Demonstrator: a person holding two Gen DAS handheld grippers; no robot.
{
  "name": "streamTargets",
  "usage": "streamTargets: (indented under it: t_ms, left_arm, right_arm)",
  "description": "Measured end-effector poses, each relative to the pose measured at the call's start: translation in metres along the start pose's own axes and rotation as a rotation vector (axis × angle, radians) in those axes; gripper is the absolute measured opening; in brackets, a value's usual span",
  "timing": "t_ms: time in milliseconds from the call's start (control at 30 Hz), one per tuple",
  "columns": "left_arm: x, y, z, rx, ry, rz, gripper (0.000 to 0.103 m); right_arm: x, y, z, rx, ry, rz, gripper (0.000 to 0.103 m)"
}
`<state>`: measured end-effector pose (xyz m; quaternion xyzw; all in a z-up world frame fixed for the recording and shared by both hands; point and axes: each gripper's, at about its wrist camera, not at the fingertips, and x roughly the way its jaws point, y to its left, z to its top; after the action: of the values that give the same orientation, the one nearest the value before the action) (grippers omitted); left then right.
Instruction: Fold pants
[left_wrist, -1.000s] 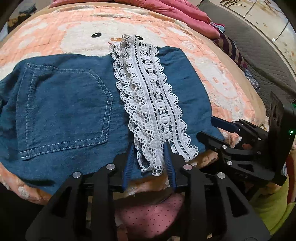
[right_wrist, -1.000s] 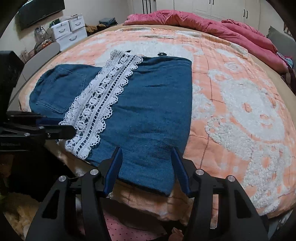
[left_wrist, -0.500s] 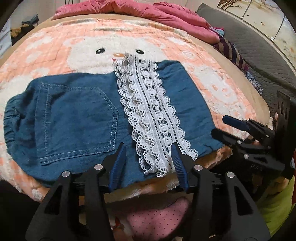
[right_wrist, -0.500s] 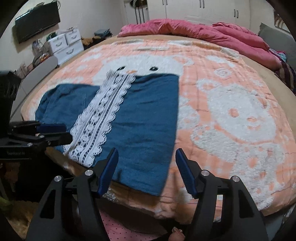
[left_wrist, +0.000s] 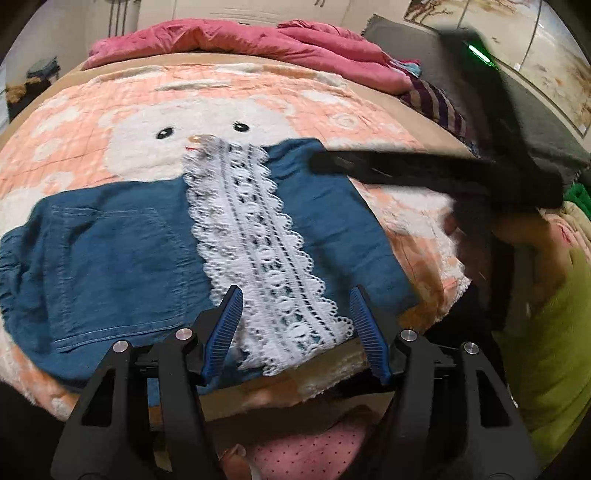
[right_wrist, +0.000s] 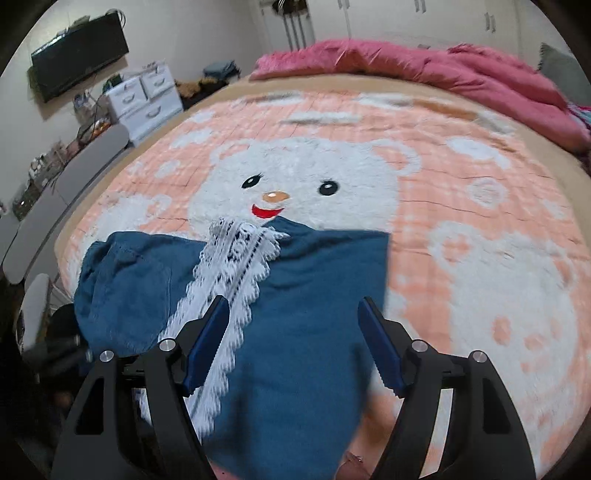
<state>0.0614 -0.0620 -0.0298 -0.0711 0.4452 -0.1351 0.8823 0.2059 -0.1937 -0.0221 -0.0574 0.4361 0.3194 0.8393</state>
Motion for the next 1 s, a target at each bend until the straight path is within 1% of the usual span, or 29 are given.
streamTargets:
  t_ms: [133,200,333,433,533,633,733,800,867,933,1000]
  left_arm:
    - [0.021,-0.003,-0.004,0.019,0.043,0.041,0.052]
    - [0.027,-0.002,-0.006,0.028,0.052,0.066,0.052]
    - [0.032,-0.003,-0.010,0.046,0.047,0.083,0.052]
    - [0.032,-0.002,-0.011,0.045,0.045,0.081,0.052]
    - [0.030,0.000,-0.011,0.034,0.042,0.066,0.052]
    - [0.019,0.002,-0.009,0.032,0.024,0.075,0.053]
    - [0.005,0.009,-0.006,0.011,0.000,0.080,0.054]
    - [-0.002,0.014,-0.003,-0.001,-0.017,0.096,0.059]
    - [-0.008,0.017,-0.002,-0.011,-0.029,0.115,0.066]
    - [-0.014,0.020,-0.001,-0.014,-0.037,0.133,0.069]
    - [-0.019,0.023,-0.001,-0.021,-0.043,0.147,0.072]
  right_arm:
    - [0.034,0.004,0.020,-0.004,0.059,0.031,0.071]
    - [0.051,0.005,0.028,-0.009,0.091,0.002,0.071]
    - [0.072,0.006,0.036,-0.027,0.127,-0.036,0.071]
    - [0.088,0.004,0.036,-0.018,0.166,-0.041,0.072]
    - [0.093,0.004,0.034,-0.017,0.168,-0.042,0.073]
    - [0.085,0.003,0.036,-0.015,0.155,-0.026,0.073]
    - [0.062,0.000,0.039,0.007,0.105,0.010,0.073]
    - [0.047,-0.002,0.041,0.017,0.068,0.018,0.073]
    - [0.034,-0.004,0.040,0.024,0.044,0.021,0.074]
    - [0.024,-0.005,0.040,0.025,0.028,0.022,0.078]
    - [0.016,-0.006,0.040,0.021,0.014,0.016,0.078]
